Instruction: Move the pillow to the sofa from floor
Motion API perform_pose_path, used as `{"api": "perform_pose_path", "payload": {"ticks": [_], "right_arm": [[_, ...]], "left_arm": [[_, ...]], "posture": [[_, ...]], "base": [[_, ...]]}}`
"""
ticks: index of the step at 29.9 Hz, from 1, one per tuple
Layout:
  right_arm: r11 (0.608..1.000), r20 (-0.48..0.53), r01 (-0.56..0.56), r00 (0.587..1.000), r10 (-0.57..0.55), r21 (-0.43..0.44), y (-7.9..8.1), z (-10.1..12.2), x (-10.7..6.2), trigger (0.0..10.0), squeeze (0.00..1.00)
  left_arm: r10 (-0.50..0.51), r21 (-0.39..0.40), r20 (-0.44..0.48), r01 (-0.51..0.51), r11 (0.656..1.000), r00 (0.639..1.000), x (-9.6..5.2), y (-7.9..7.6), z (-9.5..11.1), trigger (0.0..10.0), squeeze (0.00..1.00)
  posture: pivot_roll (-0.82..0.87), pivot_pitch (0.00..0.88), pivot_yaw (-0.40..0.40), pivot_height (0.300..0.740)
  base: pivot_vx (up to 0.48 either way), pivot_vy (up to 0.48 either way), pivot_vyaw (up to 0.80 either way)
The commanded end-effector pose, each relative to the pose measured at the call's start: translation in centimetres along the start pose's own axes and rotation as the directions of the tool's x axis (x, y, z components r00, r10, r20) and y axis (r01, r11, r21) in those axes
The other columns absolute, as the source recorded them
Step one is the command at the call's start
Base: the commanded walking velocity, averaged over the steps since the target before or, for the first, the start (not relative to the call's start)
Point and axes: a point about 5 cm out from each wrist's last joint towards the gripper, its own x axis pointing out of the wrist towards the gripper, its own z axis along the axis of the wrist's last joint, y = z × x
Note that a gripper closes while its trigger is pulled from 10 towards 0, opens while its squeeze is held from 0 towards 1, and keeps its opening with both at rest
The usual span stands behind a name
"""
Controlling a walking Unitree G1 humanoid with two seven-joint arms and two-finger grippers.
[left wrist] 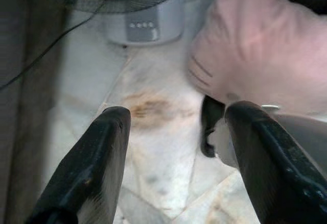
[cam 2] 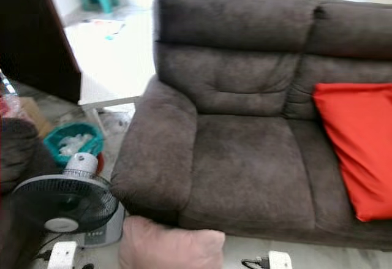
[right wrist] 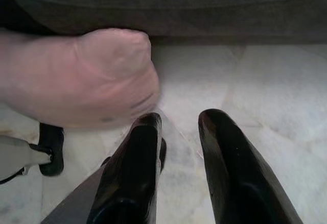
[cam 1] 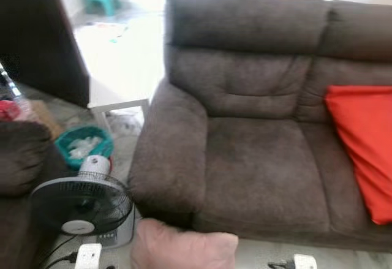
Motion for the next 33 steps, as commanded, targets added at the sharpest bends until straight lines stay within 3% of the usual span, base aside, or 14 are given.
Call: {"api": "perform_pose_path", "payload": {"ticks": [1, 18, 33], "right_arm": [[1.000, -0.031, 0.029, 0.999, -0.029, 0.011, -0.85, -1.08, -0.46, 10.0, 0.00], [0.999, -0.020, 0.036, 0.999, -0.035, 0.020, -1.00, -0.95, -0.48, 10.0, 0.00], [0.999, -0.011, 0.035, 0.999, -0.035, 0.038, -1.01, -0.86, -0.47, 10.0, 0.00]], "left_arm": [[-0.011, -0.003, -0.006, 0.011, 1.000, 1.000, 0.05, -0.59, -0.07, 10.0, 0.00], [-0.020, -0.020, -0.010, 0.019, 1.000, 1.000, 0.06, -0.78, -0.12, 10.0, 0.00], [-0.052, 0.024, -0.021, 0.052, 0.998, 0.998, 0.12, -0.98, -0.02, 10.0, 0.00]], "posture": [[0.07, 0.010, -0.056, 0.740], [0.07, 0.020, -0.063, 0.740], [0.07, 0.018, -0.062, 0.740]], "base": [[0.000, 0.000, 0.00], [0.000, 0.000, 0.00], [0.000, 0.000, 0.00]]}}
